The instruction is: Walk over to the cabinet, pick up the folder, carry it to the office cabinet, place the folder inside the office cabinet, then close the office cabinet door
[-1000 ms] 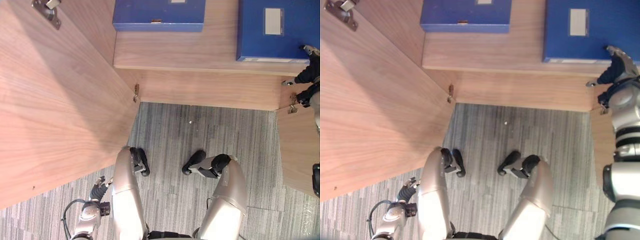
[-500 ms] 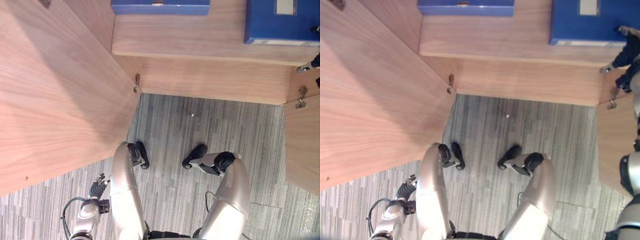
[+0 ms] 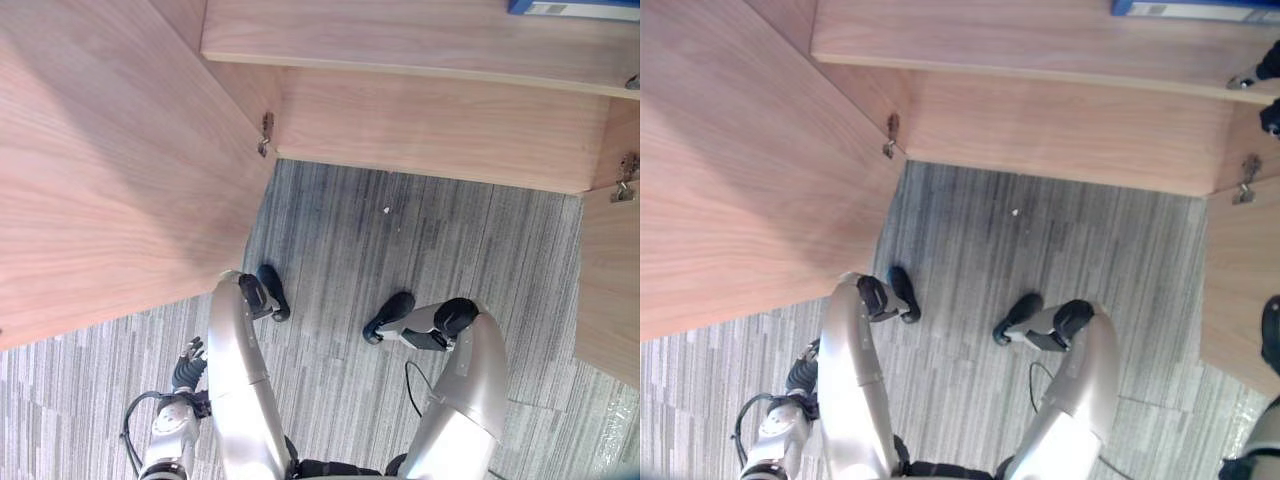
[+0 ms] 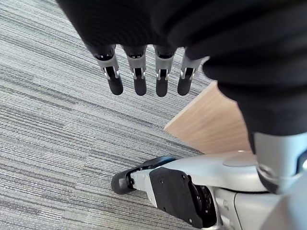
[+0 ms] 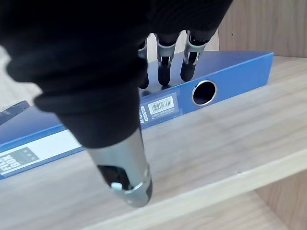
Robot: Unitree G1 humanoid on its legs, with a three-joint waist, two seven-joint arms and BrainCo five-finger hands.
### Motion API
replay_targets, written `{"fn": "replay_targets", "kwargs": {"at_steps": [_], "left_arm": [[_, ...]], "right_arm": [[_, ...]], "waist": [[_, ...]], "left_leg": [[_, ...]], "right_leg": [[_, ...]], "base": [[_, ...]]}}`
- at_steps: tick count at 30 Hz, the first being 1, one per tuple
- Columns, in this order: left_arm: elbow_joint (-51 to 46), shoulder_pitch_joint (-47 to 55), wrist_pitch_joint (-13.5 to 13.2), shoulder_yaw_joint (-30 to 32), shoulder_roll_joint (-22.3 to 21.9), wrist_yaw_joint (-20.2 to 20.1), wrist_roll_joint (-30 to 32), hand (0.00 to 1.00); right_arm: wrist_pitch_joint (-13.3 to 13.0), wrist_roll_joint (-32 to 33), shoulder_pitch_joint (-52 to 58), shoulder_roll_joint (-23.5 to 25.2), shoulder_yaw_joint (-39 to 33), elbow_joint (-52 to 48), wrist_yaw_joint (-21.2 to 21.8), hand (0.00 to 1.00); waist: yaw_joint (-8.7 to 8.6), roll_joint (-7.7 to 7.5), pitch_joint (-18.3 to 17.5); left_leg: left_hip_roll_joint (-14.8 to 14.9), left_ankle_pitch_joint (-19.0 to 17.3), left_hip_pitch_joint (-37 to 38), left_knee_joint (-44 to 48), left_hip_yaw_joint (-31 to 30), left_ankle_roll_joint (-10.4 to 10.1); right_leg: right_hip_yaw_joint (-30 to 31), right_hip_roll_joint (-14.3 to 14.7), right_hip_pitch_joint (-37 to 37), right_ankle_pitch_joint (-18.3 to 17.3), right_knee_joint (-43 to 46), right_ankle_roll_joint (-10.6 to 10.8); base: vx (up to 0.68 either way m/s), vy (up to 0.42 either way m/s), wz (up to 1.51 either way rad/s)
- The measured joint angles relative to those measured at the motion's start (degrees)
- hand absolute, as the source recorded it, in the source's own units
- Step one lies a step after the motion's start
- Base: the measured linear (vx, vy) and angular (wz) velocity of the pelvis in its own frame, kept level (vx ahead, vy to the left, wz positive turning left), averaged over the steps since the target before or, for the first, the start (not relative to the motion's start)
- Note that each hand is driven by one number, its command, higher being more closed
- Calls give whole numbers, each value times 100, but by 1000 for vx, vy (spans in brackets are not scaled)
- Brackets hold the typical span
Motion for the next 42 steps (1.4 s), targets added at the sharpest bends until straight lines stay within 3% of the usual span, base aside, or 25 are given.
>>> {"fn": "replay_targets", "kwargs": {"at_steps": [3,7,13,17,21,26,29,34,40,42], "left_arm": [[-94,-4,-2,57,-36,39,1,0],[-164,-21,-7,57,-37,47,2,0],[-159,-26,-8,55,-36,83,17,0],[175,-45,0,-103,-33,111,58,0],[469,-15,17,-234,-30,151,291,0],[504,81,63,-284,1,155,533,0],[457,245,91,-280,69,154,740,0],[464,462,219,-278,86,155,990,0],[636,665,349,-59,-278,184,1437,0],[818,671,396,-72,-461,252,1706,0]], "right_arm": [[69,-103,203,201,-411,-41,-215,0],[141,-225,323,459,-453,-79,-272,0],[189,-460,955,1200,-661,-225,-304,0],[369,-757,1515,1873,-885,-357,-324,0],[490,-1216,1963,2228,-1349,-815,-491,0],[608,-1773,2604,2712,-2006,-1091,-732,0],[612,-1788,3328,3328,-2020,-1300,-717,0],[605,-1874,4830,4604,-2008,-1382,-516,0],[564,-1911,6599,5686,-1999,-1265,-313,0],[445,-1418,7148,5989,-2067,-858,-218,0]], "waist": [[-28,-3,1],[-32,-5,2],[-65,-22,-7],[-153,-67,-11],[-240,-119,-40],[-353,-285,-78],[-414,-453,-177],[-453,-668,-630],[-647,-691,-1536],[-737,-699,-1870]], "left_leg": [[-32,167,84,-6,16,54],[-82,140,339,-94,55,68],[-127,217,1205,-736,188,-5],[-200,381,2214,-1612,436,20],[-251,507,3127,-2367,657,23],[-437,754,4315,-3433,1058,40],[-634,1027,5051,-4276,1339,52],[-881,1397,5721,-5368,1603,19],[-1229,1779,6693,-6751,1977,21],[-1362,1883,7047,-7183,2219,33]], "right_leg": [[-2,-45,116,12,-13,-17],[-23,-57,387,35,-110,-53],[-229,130,1258,197,-798,175],[-401,422,2174,626,-1774,184],[-510,725,3020,1016,-2700,274],[-532,1006,3998,1572,-3923,440],[-517,1162,4550,1923,-4707,540],[-520,1414,5030,2357,-5730,652],[-382,1771,5760,3031,-7130,820],[-248,1876,6017,3312,-7667,896]], "base": [[29,26,6],[28,22,6],[1,-1,-4],[11,37,-13],[21,61,-18],[45,110,-14],[55,69,-13],[94,22,-12],[148,68,-22],[102,118,-40]]}}
